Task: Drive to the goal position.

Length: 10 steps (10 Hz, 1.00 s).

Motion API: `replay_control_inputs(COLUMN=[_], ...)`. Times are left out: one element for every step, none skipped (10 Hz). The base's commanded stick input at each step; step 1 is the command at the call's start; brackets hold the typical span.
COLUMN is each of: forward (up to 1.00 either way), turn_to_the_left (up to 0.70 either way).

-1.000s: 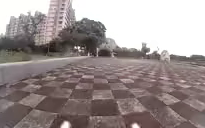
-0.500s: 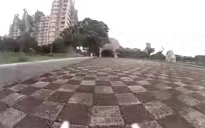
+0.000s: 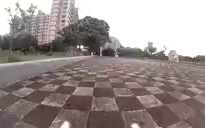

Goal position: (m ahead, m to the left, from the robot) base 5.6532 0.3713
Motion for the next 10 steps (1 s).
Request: replay_control_inputs(forward=[1.00,1.00,1.00,1.00,1.00,1.00,1.00,1.00,1.00,1.00], turn_to_the_left=[0.00,0.00,0.00,0.00,0.00,0.00,0.00,0.00,0.00,0.00])
